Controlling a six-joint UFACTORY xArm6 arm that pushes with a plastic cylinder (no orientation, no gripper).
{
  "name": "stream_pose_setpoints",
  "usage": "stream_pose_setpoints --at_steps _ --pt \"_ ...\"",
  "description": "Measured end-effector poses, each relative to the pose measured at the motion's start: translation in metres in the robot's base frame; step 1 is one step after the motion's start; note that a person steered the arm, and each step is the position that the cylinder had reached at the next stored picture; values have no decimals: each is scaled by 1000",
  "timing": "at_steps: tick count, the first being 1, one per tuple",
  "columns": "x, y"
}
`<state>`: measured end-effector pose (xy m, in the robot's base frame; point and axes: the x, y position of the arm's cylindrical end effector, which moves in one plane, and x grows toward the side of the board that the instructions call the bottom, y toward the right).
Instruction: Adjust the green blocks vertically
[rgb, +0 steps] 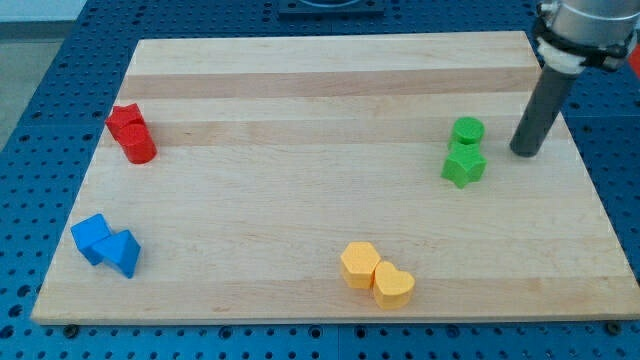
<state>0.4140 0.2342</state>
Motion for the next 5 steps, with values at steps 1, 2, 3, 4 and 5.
stream_pose_setpoints --at_steps 1,2,3,4,5 --pt "-6 -17" --pt "-6 -39" --pt "0 -56" --pt "3 -62" --pt "1 -47"
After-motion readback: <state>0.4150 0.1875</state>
